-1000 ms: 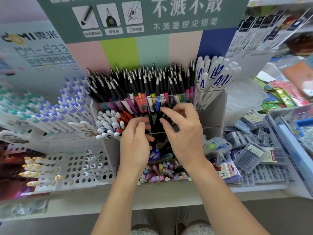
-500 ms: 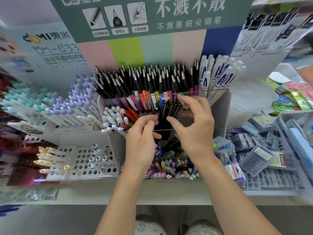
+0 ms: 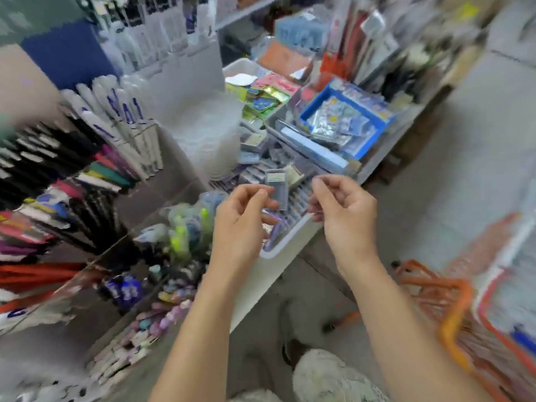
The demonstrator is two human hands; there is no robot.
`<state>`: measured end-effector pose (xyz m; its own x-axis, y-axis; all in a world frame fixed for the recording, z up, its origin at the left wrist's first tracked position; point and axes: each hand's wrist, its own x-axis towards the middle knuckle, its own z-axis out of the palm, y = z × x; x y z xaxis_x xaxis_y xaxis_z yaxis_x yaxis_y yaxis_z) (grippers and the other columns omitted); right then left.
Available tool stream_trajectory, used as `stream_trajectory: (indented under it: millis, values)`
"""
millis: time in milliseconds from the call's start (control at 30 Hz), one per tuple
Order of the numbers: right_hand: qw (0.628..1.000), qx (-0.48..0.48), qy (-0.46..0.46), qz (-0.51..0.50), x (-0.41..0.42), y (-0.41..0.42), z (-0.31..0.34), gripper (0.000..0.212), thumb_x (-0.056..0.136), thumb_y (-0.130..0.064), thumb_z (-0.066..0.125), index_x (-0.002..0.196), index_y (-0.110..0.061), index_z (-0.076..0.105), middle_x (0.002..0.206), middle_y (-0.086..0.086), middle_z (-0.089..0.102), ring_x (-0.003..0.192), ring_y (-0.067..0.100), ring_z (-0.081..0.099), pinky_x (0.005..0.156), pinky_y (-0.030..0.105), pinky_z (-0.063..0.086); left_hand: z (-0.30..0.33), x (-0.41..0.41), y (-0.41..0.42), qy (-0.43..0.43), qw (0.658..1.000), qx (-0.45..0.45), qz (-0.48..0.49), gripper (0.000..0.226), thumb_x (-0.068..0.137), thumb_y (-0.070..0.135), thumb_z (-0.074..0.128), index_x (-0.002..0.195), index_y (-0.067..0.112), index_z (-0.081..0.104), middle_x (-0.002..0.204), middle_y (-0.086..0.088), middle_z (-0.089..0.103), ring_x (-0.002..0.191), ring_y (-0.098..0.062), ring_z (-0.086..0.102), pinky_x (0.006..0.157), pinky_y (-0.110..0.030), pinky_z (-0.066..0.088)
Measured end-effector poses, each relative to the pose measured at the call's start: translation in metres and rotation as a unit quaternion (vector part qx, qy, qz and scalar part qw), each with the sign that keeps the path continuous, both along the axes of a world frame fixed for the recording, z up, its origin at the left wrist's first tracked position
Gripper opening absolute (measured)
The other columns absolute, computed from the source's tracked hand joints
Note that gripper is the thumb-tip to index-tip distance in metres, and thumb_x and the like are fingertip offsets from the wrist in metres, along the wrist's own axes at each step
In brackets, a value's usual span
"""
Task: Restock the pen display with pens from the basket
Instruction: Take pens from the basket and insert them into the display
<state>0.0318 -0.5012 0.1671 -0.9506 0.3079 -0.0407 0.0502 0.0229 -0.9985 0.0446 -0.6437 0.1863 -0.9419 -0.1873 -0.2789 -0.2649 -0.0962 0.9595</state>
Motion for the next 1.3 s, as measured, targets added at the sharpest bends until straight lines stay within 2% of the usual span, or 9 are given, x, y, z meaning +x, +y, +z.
stream_trajectory:
  millis: [367, 533, 667, 733, 800, 900, 1033, 1167, 1300]
  values:
    - [0.923, -0.017, -0.151, -0.354, 0.156, 0.268, -0.036, 0.017, 0.096, -0.012, 0.065, 0.079, -0.013, 0.068, 0.056, -0.003, 0.061, 0.047, 0.007, 0.056, 0.046, 0.020, 0.047, -0.016, 0.057, 0.279, -0.047, 0.929, 0.065, -0.361, 0.012, 0.100, 0.010, 0.054, 0.093, 0.009, 0.063, 0.071, -0.001, 0.066, 0.056, -0.009, 0.061, 0.049, -0.019, 0.046]
    - [0.879, 0.007, -0.220, -0.422, 0.213, 0.374, -0.078, 0.016, 0.086, -0.011, 0.075, 0.073, -0.017, 0.068, 0.067, 0.007, 0.069, 0.065, 0.022, 0.065, 0.070, 0.040, 0.056, -0.055, 0.076, 0.400, -0.091, 0.904, 0.014, -0.419, 0.016, 0.096, 0.007, 0.056, 0.089, 0.016, 0.067, 0.083, -0.003, 0.068, 0.077, -0.019, 0.062, 0.065, -0.030, 0.048]
    - [0.871, 0.010, -0.317, -0.375, 0.224, 0.461, -0.134, 0.041, 0.060, -0.042, 0.083, 0.082, -0.010, 0.072, 0.079, 0.011, 0.074, 0.079, 0.024, 0.070, 0.080, 0.046, 0.058, -0.097, 0.070, 0.476, -0.117, 0.908, -0.063, -0.397, 0.011, 0.088, 0.018, 0.059, 0.082, 0.023, 0.067, 0.077, 0.003, 0.069, 0.082, -0.022, 0.066, 0.079, -0.040, 0.051]
    - [0.881, -0.014, -0.364, -0.303, 0.209, 0.487, -0.160, 0.044, 0.067, -0.036, 0.086, 0.079, 0.002, 0.067, 0.066, 0.012, 0.063, 0.065, 0.021, 0.058, 0.067, 0.035, 0.049, -0.116, 0.065, 0.501, -0.134, 0.902, -0.099, -0.398, 0.010, 0.087, 0.022, 0.058, 0.081, 0.022, 0.066, 0.077, 0.001, 0.068, 0.083, -0.025, 0.064, 0.078, -0.042, 0.053]
    - [0.882, -0.035, -0.407, -0.234, 0.181, 0.498, -0.185, 0.036, 0.074, -0.034, 0.087, 0.080, -0.007, 0.063, 0.069, 0.013, 0.059, 0.064, 0.023, 0.055, 0.065, 0.030, 0.042, -0.132, 0.058, 0.520, -0.161, 0.897, -0.110, -0.397, 0.018, 0.097, 0.012, 0.051, 0.085, 0.019, 0.063, 0.077, -0.001, 0.066, 0.082, -0.025, 0.062, 0.068, -0.034, 0.051]
    - [0.854, -0.052, -0.499, -0.138, 0.143, 0.497, -0.228, 0.058, 0.083, -0.039, 0.081, 0.123, -0.001, 0.061, 0.122, 0.019, 0.067, 0.113, 0.031, 0.064, 0.078, 0.029, 0.044, -0.148, 0.043, 0.533, -0.171, 0.895, -0.129, -0.391, 0.024, 0.100, 0.008, 0.046, 0.089, 0.016, 0.065, 0.074, -0.001, 0.067, 0.073, -0.021, 0.062, 0.061, -0.030, 0.048]
    - [0.830, -0.056, -0.524, -0.184, 0.116, 0.494, -0.282, 0.063, 0.080, -0.040, 0.085, 0.119, 0.002, 0.059, 0.121, 0.020, 0.064, 0.110, 0.033, 0.063, 0.082, 0.032, 0.052, -0.153, 0.019, 0.537, -0.128, 0.896, -0.173, -0.388, 0.021, 0.100, 0.015, 0.050, 0.091, 0.017, 0.069, 0.075, 0.000, 0.071, 0.072, -0.021, 0.067, 0.068, -0.036, 0.051]
    - [0.783, 0.009, -0.582, -0.219, 0.085, 0.482, -0.321, 0.112, 0.071, -0.057, 0.085, 0.151, -0.006, 0.026, 0.150, 0.020, 0.038, 0.139, 0.038, 0.039, 0.107, 0.048, 0.043, -0.150, -0.005, 0.535, -0.077, 0.889, -0.223, -0.394, 0.022, 0.102, 0.017, 0.050, 0.094, 0.018, 0.070, 0.083, -0.003, 0.074, 0.076, -0.017, 0.070, 0.070, -0.033, 0.055]
    - [0.764, 0.113, -0.607, -0.188, 0.073, 0.459, -0.339, 0.106, 0.084, -0.055, 0.073, 0.155, -0.011, 0.009, 0.149, 0.023, 0.023, 0.136, 0.038, 0.036, 0.103, 0.048, 0.044, -0.160, -0.019, 0.533, -0.147, 0.901, -0.195, -0.358, 0.023, 0.102, 0.016, 0.049, 0.098, 0.013, 0.071, 0.085, -0.007, 0.074, 0.077, -0.018, 0.069, 0.069, -0.029, 0.054]
